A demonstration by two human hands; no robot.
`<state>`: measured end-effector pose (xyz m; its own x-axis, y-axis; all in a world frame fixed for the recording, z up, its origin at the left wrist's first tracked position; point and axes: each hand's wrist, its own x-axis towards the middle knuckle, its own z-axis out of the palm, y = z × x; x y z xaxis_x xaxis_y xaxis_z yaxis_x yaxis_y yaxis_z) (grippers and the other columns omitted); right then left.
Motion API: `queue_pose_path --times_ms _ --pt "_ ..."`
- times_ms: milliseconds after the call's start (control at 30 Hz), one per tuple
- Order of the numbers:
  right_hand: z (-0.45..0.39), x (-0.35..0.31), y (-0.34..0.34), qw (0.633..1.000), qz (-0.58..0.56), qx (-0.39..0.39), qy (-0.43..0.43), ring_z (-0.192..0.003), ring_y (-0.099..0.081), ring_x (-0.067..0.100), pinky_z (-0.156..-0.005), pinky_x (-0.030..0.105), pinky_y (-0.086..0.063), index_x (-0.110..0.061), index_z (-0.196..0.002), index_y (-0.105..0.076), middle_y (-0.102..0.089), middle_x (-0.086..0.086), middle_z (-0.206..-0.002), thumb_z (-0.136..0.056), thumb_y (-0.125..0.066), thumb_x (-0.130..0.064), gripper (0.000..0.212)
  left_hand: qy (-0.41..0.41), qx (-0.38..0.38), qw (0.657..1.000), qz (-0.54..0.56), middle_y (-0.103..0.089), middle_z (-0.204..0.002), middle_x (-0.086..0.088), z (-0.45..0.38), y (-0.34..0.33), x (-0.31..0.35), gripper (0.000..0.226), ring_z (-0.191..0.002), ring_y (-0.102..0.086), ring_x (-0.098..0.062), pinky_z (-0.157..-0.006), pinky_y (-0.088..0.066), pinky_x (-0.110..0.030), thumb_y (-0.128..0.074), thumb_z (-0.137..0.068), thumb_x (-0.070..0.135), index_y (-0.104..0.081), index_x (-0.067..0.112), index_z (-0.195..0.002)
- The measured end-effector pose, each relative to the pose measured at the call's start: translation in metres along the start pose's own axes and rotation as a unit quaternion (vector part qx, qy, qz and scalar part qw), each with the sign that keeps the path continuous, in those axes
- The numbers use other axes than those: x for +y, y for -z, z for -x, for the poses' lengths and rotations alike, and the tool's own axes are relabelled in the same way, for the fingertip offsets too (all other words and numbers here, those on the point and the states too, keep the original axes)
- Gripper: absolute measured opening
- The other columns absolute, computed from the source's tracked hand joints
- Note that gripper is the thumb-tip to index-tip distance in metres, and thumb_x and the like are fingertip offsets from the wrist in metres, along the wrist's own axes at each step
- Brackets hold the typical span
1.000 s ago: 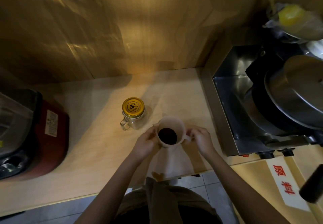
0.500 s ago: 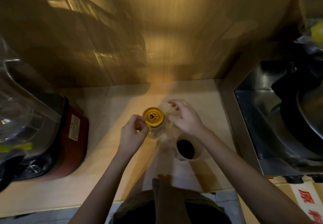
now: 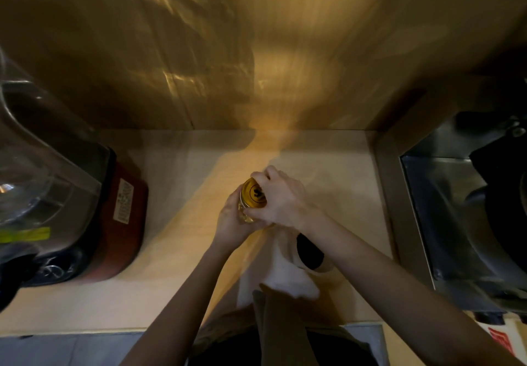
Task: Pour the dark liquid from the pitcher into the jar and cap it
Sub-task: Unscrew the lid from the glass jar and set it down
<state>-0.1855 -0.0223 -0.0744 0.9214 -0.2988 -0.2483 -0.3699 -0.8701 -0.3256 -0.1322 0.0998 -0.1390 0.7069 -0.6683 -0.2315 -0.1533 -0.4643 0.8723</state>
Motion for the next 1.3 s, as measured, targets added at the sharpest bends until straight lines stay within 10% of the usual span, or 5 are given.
queue_pose_path --times_ms 200,467,800,967,1300 --pt "-0.012 0.033 0.028 0.979 -0.197 -0.052 0.017 -0.102 -0.054 0.018 -0.086 0.032 -0.048 -0.025 -0.122 -0.053 -0.055 0.002 -0.113 -0.066 -0.072 -0.054 0.066 -0.011 -0.026 0.999 0.018 -0.055 -0.129 0.004 -0.004 0.004 -0.009 0.094 -0.116 -0.052 -0.012 -0.096 -0.046 -0.027 -0.08 -0.051 0.049 -0.041 0.024 -0.132" --pt "-0.021 0.09 0.007 0.81 -0.55 -0.052 -0.198 -0.079 -0.06 0.011 -0.069 0.022 -0.055 -0.008 -0.126 -0.047 -0.053 0.004 -0.101 -0.078 -0.07 0.005 0.055 0.013 -0.018 1.0 0.019 -0.049 -0.139 -0.002 -0.005 0.0 -0.017 0.104 -0.127 -0.045 -0.014 -0.105 -0.038 -0.028 -0.079 -0.049 0.05 -0.036 0.017 -0.138" --pt "-0.03 0.1 -0.062 0.867 -0.46 -0.001 -0.189 -0.101 -0.054 0.019 -0.077 0.02 -0.046 -0.011 -0.135 -0.039 -0.052 0.001 -0.108 -0.057 -0.082 0.007 0.09 0.025 -0.016 0.999 0.038 -0.047 -0.141 -0.002 -0.003 -0.002 -0.017 0.102 -0.129 -0.043 -0.013 -0.107 -0.037 -0.027 -0.079 -0.05 0.046 -0.034 0.02 -0.138" --pt "-0.034 0.112 -0.067 0.989 -0.136 -0.029 -0.043 -0.118 -0.045 0.028 -0.098 0.035 -0.037 -0.009 -0.126 -0.051 -0.054 0.009 -0.123 -0.054 -0.083 -0.028 0.081 0.027 -0.018 0.999 0.033 -0.046 -0.141 -0.003 -0.003 -0.002 -0.017 0.104 -0.13 -0.042 -0.014 -0.108 -0.038 -0.033 -0.079 -0.05 0.047 -0.033 0.018 -0.139" --pt "-0.041 0.103 -0.041 0.989 0.045 -0.138 -0.017 -0.127 -0.03 0.028 -0.103 0.034 -0.03 -0.012 -0.14 -0.033 -0.039 0.01 -0.135 -0.063 -0.08 -0.039 0.095 0.021 -0.03 0.999 0.005 -0.046 -0.141 -0.002 -0.003 -0.002 -0.017 0.106 -0.129 -0.043 -0.016 -0.107 -0.039 -0.041 -0.077 -0.051 0.051 -0.03 0.019 -0.14"
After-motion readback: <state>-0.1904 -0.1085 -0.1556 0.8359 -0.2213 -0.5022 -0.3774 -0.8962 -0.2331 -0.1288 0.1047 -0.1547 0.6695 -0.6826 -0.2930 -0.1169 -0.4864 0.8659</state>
